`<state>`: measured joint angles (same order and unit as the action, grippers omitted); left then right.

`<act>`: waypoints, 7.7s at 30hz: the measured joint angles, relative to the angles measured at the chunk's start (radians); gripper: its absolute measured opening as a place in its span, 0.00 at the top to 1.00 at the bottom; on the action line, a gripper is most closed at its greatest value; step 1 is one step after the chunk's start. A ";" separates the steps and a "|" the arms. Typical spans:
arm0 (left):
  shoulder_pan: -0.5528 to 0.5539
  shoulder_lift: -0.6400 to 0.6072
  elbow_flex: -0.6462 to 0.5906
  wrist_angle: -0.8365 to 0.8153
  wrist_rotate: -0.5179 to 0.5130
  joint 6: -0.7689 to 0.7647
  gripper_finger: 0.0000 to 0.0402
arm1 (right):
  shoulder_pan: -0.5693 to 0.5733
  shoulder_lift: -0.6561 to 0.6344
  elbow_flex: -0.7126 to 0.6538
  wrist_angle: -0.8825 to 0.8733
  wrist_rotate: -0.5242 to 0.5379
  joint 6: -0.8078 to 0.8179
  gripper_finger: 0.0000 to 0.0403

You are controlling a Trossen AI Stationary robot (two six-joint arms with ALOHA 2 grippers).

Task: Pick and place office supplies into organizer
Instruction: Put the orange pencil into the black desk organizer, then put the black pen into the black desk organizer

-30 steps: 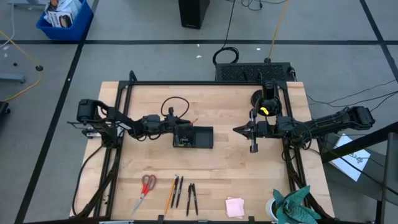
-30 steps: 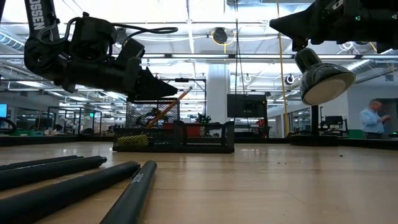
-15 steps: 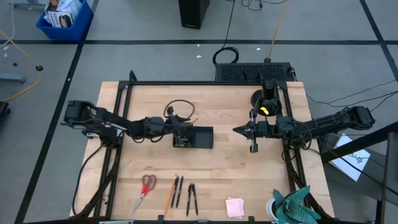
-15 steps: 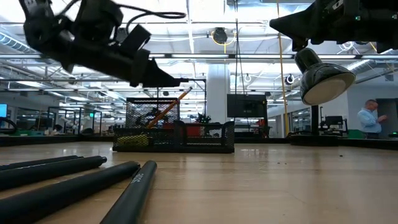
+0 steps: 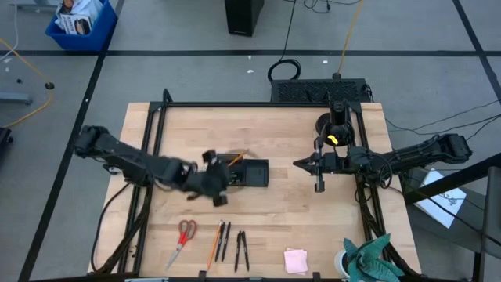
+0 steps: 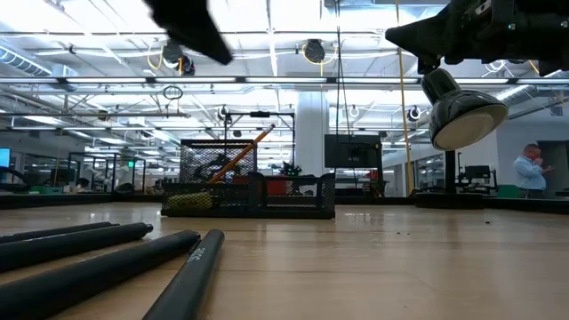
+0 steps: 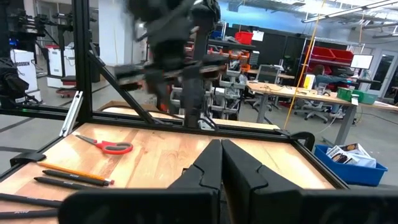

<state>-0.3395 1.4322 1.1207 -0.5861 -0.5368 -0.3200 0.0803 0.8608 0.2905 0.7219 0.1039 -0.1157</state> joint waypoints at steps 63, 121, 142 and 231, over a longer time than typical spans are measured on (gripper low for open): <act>-0.274 0.475 0.041 -0.032 0.412 -1.055 0.73 | 0.000 0.000 0.000 -0.023 0.000 0.052 1.00; -0.193 0.127 0.123 0.287 -0.136 0.272 0.96 | 0.000 0.000 0.000 -0.022 0.000 0.052 1.00; 0.305 0.009 -0.354 1.107 0.408 0.500 0.96 | 0.000 0.000 -0.002 -0.017 0.000 0.051 1.00; -0.035 0.019 -0.381 0.802 0.218 0.233 0.76 | -0.001 0.000 0.000 -0.010 0.004 0.022 1.00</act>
<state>-0.3741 1.4509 0.7393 0.2160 -0.3190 -0.0867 0.0795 0.8608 0.2905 0.7124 0.1081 -0.0937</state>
